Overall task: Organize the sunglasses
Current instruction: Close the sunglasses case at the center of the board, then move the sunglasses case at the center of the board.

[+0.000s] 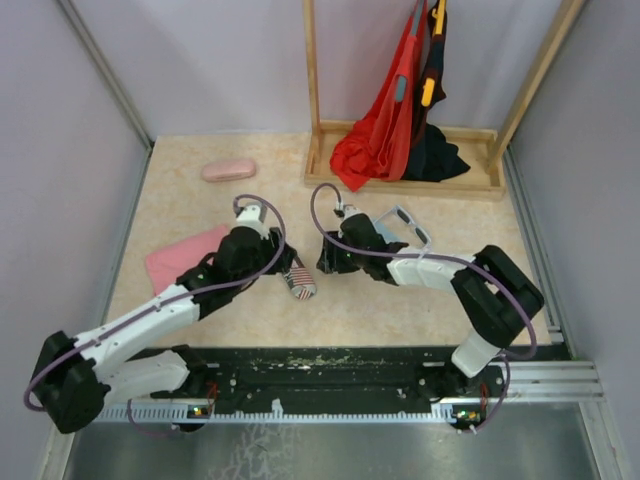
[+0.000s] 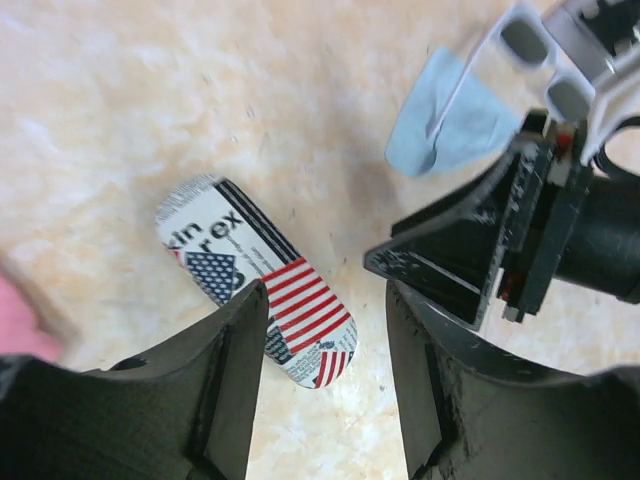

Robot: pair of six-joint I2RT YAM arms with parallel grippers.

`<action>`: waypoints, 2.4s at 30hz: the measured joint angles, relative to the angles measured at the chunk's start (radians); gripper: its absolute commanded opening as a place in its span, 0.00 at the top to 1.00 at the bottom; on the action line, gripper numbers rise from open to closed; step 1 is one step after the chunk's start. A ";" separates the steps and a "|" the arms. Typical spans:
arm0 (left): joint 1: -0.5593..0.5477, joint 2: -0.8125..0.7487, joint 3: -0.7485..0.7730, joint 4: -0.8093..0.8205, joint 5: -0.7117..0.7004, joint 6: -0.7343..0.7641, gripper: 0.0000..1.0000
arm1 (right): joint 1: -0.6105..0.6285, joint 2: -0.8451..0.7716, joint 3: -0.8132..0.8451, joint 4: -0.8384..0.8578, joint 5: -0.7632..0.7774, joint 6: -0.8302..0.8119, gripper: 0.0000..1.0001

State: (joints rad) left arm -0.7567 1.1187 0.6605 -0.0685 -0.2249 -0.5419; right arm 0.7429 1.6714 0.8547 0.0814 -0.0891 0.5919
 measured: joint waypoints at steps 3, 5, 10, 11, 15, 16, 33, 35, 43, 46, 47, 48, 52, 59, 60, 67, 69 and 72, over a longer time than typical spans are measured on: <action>0.002 -0.122 0.007 -0.049 -0.079 0.012 0.38 | 0.003 -0.087 -0.021 -0.006 0.020 -0.053 0.35; 0.002 -0.214 0.010 -0.090 -0.138 0.021 0.34 | 0.017 -0.115 -0.012 -0.017 0.041 -0.094 0.28; 0.003 -0.363 0.022 -0.203 -0.258 0.027 0.25 | 0.113 -0.105 0.086 -0.091 0.082 -0.173 0.12; 0.005 -0.380 0.027 -0.229 -0.275 0.026 0.23 | 0.132 -0.091 0.116 -0.102 0.092 -0.185 0.11; 0.006 -0.446 0.032 -0.320 -0.325 0.026 0.18 | 0.195 0.007 0.246 -0.156 0.143 -0.233 0.10; 0.006 -0.462 0.032 -0.338 -0.333 0.026 0.17 | 0.206 0.035 0.273 -0.168 0.157 -0.242 0.09; 0.006 -0.583 0.032 -0.455 -0.364 0.027 0.16 | 0.259 0.269 0.438 -0.375 0.267 -0.273 0.29; 0.006 -0.583 0.032 -0.455 -0.361 0.027 0.16 | 0.261 0.274 0.445 -0.378 0.275 -0.266 0.35; 0.006 -0.597 0.032 -0.455 -0.349 0.027 0.16 | 0.263 0.276 0.451 -0.381 0.303 -0.217 0.54; 0.006 -0.599 0.032 -0.455 -0.342 0.027 0.16 | 0.263 0.277 0.452 -0.382 0.325 -0.191 0.57; 0.006 -0.599 0.032 -0.455 -0.339 0.027 0.16 | 0.263 0.281 0.458 -0.387 0.337 -0.183 0.58; 0.006 -0.599 0.032 -0.455 -0.335 0.027 0.16 | 0.263 0.287 0.466 -0.389 0.351 -0.174 0.59; 0.006 -0.599 0.032 -0.454 -0.324 0.027 0.16 | 0.243 0.323 0.527 -0.414 0.399 -0.134 0.62; 0.006 -0.579 0.031 -0.454 -0.307 0.026 0.16 | 0.126 0.420 0.676 -0.444 0.444 -0.084 0.59; 0.006 -0.576 0.031 -0.454 -0.306 0.026 0.16 | 0.113 0.435 0.695 -0.447 0.448 -0.080 0.58; 0.006 -0.571 0.031 -0.454 -0.304 0.026 0.16 | 0.057 0.537 0.838 -0.472 0.467 -0.066 0.28; 0.006 -0.566 0.031 -0.454 -0.301 0.026 0.16 | 0.060 0.539 0.843 -0.473 0.465 -0.066 0.23; 0.006 -0.555 0.031 -0.454 -0.297 0.026 0.16 | 0.060 0.539 0.842 -0.468 0.460 -0.076 0.19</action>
State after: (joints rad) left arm -0.7502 0.5640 0.6914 -0.5224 -0.5217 -0.5156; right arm 0.8028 2.2101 1.6966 -0.3870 0.3710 0.5163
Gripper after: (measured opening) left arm 0.842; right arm 0.773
